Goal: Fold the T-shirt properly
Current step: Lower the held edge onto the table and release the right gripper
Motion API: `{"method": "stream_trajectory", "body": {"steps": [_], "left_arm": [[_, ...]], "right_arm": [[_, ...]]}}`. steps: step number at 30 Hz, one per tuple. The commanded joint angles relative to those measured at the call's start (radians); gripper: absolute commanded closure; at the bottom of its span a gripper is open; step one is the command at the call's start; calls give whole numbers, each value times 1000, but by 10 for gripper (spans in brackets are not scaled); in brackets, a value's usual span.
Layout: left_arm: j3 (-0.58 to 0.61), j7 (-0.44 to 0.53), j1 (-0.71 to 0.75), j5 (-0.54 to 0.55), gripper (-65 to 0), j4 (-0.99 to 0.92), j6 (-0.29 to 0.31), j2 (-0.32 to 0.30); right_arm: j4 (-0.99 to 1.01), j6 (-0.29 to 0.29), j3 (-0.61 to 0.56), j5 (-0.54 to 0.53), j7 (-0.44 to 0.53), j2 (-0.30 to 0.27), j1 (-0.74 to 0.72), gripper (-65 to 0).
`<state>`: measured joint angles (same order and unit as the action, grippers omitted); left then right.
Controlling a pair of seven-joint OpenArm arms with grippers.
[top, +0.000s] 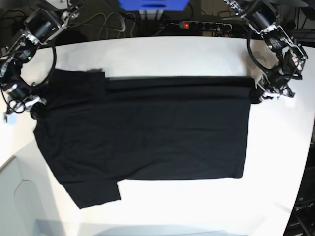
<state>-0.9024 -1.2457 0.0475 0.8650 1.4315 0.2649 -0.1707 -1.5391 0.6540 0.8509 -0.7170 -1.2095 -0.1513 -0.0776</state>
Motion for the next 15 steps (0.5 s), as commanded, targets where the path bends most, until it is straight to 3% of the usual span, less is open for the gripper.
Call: {"method": "stream_trajectory", "body": {"steps": [1,5,10,15], "left_arm": [[-4,14,-16,26,0,32,3,-16],[-5,17,-51,13,0,25,1,-16],[2,125,-59,10,0,22,1,-16],[68,140,-61,-57,0,9,1,-16]], "right_arm": [[-14,-12,1,-25,32,-17,-27,0],[-11,-47,1,-25,40,-14,-35,0],[32,-84,1,-25,78,-12,-47,0],[93,-95,1,-25,115,-15,-47,0]]}}
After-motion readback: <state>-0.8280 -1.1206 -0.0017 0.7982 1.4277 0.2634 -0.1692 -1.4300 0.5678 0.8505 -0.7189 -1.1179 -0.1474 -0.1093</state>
